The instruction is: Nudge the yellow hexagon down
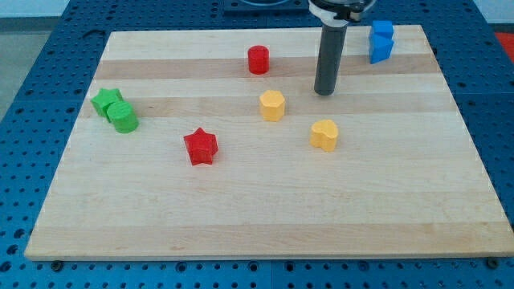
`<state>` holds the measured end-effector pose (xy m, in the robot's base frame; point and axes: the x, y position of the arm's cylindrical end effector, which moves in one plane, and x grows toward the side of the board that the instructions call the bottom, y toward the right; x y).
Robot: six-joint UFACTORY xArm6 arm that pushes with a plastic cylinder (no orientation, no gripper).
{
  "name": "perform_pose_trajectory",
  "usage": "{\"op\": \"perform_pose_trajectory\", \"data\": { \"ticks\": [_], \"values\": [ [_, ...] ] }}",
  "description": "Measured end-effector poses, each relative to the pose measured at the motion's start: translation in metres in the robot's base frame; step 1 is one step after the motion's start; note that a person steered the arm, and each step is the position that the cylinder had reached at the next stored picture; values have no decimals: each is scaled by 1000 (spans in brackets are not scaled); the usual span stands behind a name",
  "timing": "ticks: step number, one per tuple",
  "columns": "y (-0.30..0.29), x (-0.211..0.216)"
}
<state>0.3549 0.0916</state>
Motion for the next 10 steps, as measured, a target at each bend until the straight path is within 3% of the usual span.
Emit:
{"op": "perform_pose_trajectory", "data": {
  "ticks": [9, 10],
  "values": [
    [-67, 0],
    [-85, 15]
  ]
}}
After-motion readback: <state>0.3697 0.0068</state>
